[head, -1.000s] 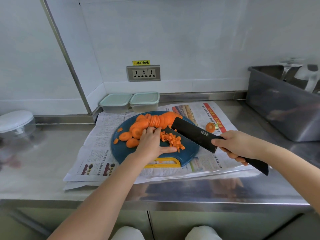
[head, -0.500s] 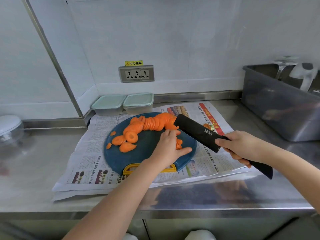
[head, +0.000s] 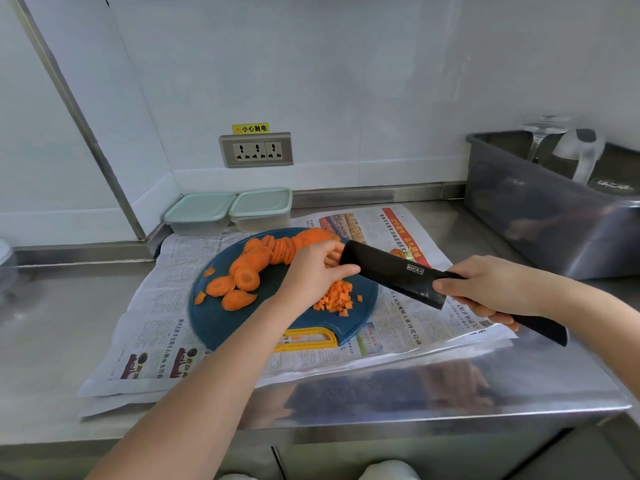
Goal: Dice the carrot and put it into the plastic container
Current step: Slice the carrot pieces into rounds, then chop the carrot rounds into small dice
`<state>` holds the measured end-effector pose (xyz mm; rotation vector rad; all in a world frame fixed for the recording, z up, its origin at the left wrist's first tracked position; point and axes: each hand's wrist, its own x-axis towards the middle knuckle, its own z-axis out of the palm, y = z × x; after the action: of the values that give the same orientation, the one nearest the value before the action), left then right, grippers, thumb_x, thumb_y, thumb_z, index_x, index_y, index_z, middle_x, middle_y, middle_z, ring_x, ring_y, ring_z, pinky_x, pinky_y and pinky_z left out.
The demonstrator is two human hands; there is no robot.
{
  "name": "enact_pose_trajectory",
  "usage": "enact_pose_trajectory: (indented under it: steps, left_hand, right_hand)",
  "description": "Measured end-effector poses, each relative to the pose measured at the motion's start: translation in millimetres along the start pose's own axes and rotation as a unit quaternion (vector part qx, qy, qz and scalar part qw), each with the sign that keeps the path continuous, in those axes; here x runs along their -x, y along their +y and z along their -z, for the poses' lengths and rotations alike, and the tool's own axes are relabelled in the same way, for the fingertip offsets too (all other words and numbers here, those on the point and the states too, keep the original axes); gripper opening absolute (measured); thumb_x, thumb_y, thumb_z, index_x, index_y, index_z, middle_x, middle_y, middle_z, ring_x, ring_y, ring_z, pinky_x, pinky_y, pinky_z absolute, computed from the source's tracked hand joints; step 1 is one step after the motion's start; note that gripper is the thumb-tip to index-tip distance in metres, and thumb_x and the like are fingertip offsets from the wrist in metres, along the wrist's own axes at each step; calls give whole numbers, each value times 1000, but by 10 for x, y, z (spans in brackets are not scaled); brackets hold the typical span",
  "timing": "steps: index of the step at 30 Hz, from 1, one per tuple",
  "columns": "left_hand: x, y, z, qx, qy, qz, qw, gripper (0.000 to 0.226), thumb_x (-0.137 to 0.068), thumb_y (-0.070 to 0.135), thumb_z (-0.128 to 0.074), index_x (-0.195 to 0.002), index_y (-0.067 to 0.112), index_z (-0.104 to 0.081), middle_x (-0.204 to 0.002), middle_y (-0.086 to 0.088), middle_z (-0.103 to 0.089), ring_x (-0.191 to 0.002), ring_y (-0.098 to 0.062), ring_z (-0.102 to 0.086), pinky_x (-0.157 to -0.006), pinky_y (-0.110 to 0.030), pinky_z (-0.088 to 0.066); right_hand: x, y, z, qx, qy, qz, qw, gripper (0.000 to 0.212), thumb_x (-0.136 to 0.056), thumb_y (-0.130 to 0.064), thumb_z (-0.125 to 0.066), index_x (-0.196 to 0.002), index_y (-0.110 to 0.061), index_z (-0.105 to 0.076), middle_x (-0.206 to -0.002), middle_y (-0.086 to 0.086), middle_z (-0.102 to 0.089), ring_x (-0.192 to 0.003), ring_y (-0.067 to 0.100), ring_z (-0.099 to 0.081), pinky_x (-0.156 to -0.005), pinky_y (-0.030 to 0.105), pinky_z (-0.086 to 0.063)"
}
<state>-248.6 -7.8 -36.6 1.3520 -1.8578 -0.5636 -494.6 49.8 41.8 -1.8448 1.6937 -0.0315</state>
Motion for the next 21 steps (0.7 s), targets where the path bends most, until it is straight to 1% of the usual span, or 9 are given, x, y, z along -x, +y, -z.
enact_pose_trajectory:
  steps: [3, 6, 8, 11, 12, 14, 16, 19, 21]
  left_hand:
    - [-12, -21, 10, -13, 2, -2, 1000, 23, -84, 22, -72, -106, 17, -69, -93, 8, -67, -81, 2, -61, -68, -3, -45]
    - [17, -66, 15, -19, 14, 0, 1000, 22, -86, 16, -69, -108, 13, -70, -101, 1, -71, -85, 1, -61, -73, -2, -44]
    - [78, -92, 37, -20, 18, -1, 1000, 23, -89, 14, -64, -112, 12, -70, -107, -2, -71, -95, -5, -64, -84, -8, -47]
    - [184, -91, 75, -41, 11, -6, 999, 27, -93, 11, -58, -119, 10, -66, -111, -3, -71, -105, -11, -64, -98, -27, -48]
    - [217, -81, 97, -43, 20, -5, 999, 27, -93, 11, -59, -118, 10, -66, -109, -2, -71, -102, -10, -65, -96, -23, -48]
    - [273, -60, 191, -44, 59, 5, 997, 23, -88, 13, -66, -111, 12, -70, -99, 1, -73, -92, -6, -65, -83, -5, -44]
    - [311, -72, 351, -47, 98, 23, 994, 22, -83, 18, -73, -104, 14, -71, -90, 2, -72, -82, -4, -64, -70, -1, -41]
    - [373, -201, 665, -74, 124, 47, 988, 24, -85, 27, -71, -105, 14, -69, -92, 3, -68, -83, -7, -62, -71, -7, -41]
    - [395, -359, 890, -114, 108, 87, 984, 35, -89, 30, -65, -120, 15, -63, -112, -3, -66, -101, -18, -62, -85, -24, -45]
  right_hand:
    - [40, 8, 35, 3, 3, -4, 1000, 32, -99, -34, -47, -73, -17, -50, -47, 1, -43, -36, 14, -37, -40, 23, -39]
    - [67, 38, 54, -6, 8, -5, 1000, 33, -99, -34, -48, -74, -13, -51, -47, 1, -43, -35, 14, -36, -40, 23, -39]
    - [83, 48, 53, -15, 24, -7, 1000, 35, -98, -35, -48, -74, -11, -51, -47, 1, -43, -36, 14, -36, -40, 24, -40]
    - [103, -17, 25, -11, 61, -2, 998, 31, -98, -36, -47, -75, -16, -52, -52, 4, -46, -37, 14, -39, -42, 24, -43]
    - [103, -54, 5, -6, 75, -1, 997, 30, -98, -36, -47, -76, -17, -51, -54, 5, -47, -37, 13, -40, -41, 23, -42]
    - [109, -146, -48, -4, 99, 5, 995, 29, -98, -37, -46, -79, -16, -52, -57, 5, -47, -37, 11, -41, -41, 21, -40]
    - [108, -260, -115, -19, 109, 18, 994, 29, -98, -38, -46, -79, -17, -51, -57, 5, -47, -37, 12, -41, -41, 23, -41]
    - [122, -479, -262, -28, 96, 36, 994, 24, -99, -38, -45, -86, -18, -50, -60, 5, -48, -37, 11, -42, -39, 22, -42]
    - [110, -619, -395, -24, 97, 52, 994, 27, -100, -36, -44, -93, -11, -51, -61, 5, -48, -31, 8, -41, -35, 20, -39]
